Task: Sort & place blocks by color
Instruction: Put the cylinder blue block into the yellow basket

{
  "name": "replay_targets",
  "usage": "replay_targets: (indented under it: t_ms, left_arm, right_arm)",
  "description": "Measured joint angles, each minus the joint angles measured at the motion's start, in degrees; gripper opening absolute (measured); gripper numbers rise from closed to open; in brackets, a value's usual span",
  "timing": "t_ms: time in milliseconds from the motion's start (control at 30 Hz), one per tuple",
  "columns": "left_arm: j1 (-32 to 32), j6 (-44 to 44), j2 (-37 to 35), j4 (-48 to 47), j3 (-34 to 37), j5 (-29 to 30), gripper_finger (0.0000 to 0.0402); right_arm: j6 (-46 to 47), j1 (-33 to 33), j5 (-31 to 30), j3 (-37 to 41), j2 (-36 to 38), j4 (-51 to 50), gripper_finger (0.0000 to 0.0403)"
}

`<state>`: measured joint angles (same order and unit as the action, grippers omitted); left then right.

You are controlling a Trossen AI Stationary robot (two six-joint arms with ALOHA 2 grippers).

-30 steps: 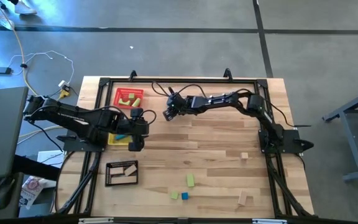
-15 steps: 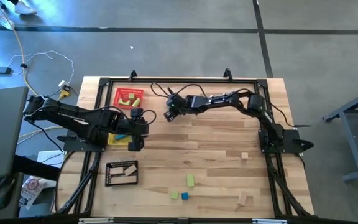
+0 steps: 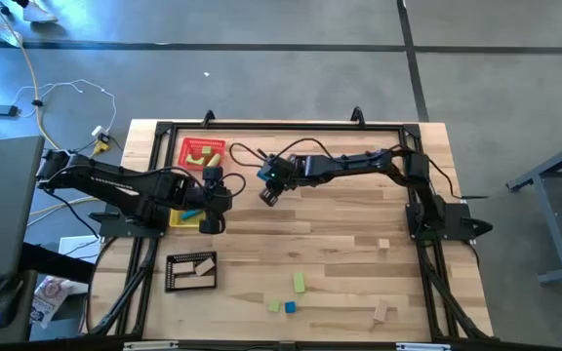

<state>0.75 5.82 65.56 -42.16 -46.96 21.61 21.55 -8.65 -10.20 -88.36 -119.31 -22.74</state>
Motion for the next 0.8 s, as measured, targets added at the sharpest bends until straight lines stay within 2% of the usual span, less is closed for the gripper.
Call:
replay_targets:
  t_ms: [233,600,800]
  left_arm:
    - [0.15,0.86,0.02,-0.05,0.00,0.01,0.0200]
    - [0.22,4.47,0.02,5.37,0.02,-1.91,0.0200]
    - [0.22,4.40,0.02,7.29,0.02,-5.60,0.0200]
  right_arm:
    - [0.19,3.70,1.26,0.00,3.02,-1.50,0.0105]
    - [-5.66,7.62,10.23,-0.07,5.91,0.66,0.0105]
    - [-6.46,8.68,11.91,-0.07,6.27,3.15,0.0105]
